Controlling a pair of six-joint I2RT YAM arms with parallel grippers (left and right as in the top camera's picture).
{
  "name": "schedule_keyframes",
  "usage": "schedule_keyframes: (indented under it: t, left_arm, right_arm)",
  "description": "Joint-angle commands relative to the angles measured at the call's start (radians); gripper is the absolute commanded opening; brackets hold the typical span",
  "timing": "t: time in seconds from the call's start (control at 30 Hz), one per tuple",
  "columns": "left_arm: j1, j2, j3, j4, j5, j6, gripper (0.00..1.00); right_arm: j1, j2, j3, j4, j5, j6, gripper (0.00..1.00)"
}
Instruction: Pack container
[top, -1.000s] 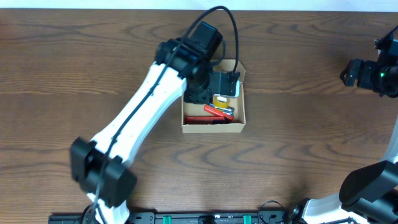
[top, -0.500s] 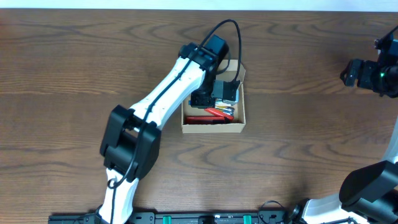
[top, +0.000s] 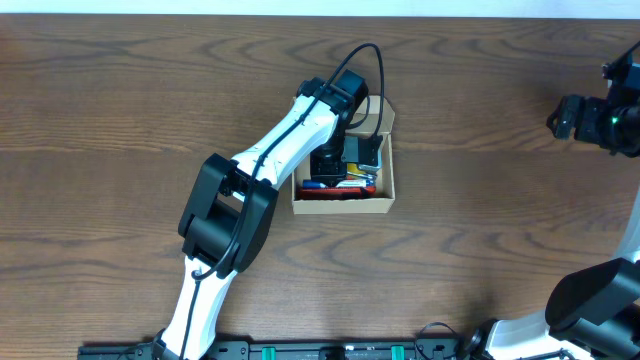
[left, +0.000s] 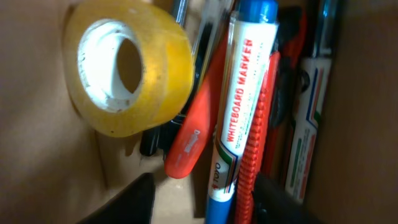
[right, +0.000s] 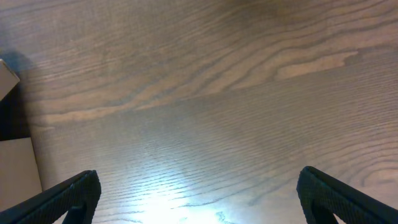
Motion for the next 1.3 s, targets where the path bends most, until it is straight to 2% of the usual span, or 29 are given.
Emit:
schedule_keyframes:
  t: [0.0,0.17,0.27,0.43,0.6,0.73,0.77,0.83,0.87,0.9,0.97,1.1,1.2,1.27]
  left_arm:
    - [0.007,0.011,0.01,-0.002,0.0,-0.041,0.57]
    - [0.008,-0.034,0.013,-0.006,-0.03,-0.098,0.63]
    - [0.008,-0.103,0.014,-0.012,-0.113,-0.135,0.66]
    - [0.021,-0.244,0.014,-0.045,-0.174,-0.271,0.69]
    - [0.093,-0.403,0.014,-0.105,-0.187,-0.377,0.72]
    - [0.205,-0.529,0.014,-0.082,-0.187,-0.468,0.92]
    - [0.242,-0.558,0.014,-0.066,-0.187,-0.509,0.95]
    - [0.334,-0.613,0.014,-0.039,-0.183,-0.606,0.95]
    - [0.381,-0.633,0.014,-0.029,-0.18,-0.644,0.95]
    - [0.43,-0.651,0.014,-0.023,-0.151,-0.666,0.95]
    - [0.531,-0.674,0.014,-0.018,-0.035,-0.671,0.95]
    - [0.733,-0.678,0.014,-0.026,0.339,-0.669,0.95]
    - [0.846,-0.661,0.013,-0.032,0.486,-0.666,0.98]
    - [0.896,-0.644,0.012,-0.045,0.499,-0.658,0.82]
  right_arm:
    - [-0.003,0.01,-0.003,0.0,-0.008,-0.014,0.99]
    - [-0.003,0.01,-0.003,0.004,-0.008,-0.014,0.99]
    - [-0.003,0.01,-0.003,0.008,-0.008,-0.014,0.99]
    - [-0.002,0.01,-0.003,0.014,-0.008,-0.014,0.95]
    - [0.038,0.006,0.025,0.015,-0.008,-0.027,0.92]
    - [0.102,0.003,0.138,0.03,0.001,-0.037,0.85]
    - [0.114,0.003,0.176,0.031,0.004,-0.037,0.77]
    - [0.135,0.003,0.256,0.037,-0.008,-0.024,0.27]
    - [0.143,0.003,0.29,0.039,-0.029,-0.017,0.1]
    - [0.15,0.003,0.318,0.041,-0.06,-0.018,0.01]
    - [0.164,0.003,0.36,0.037,-0.148,-0.047,0.01]
    - [0.171,0.006,0.363,0.025,-0.318,-0.127,0.01]
    - [0.171,0.01,0.329,0.007,-0.346,-0.127,0.01]
    - [0.171,0.013,0.283,0.003,-0.369,-0.134,0.01]
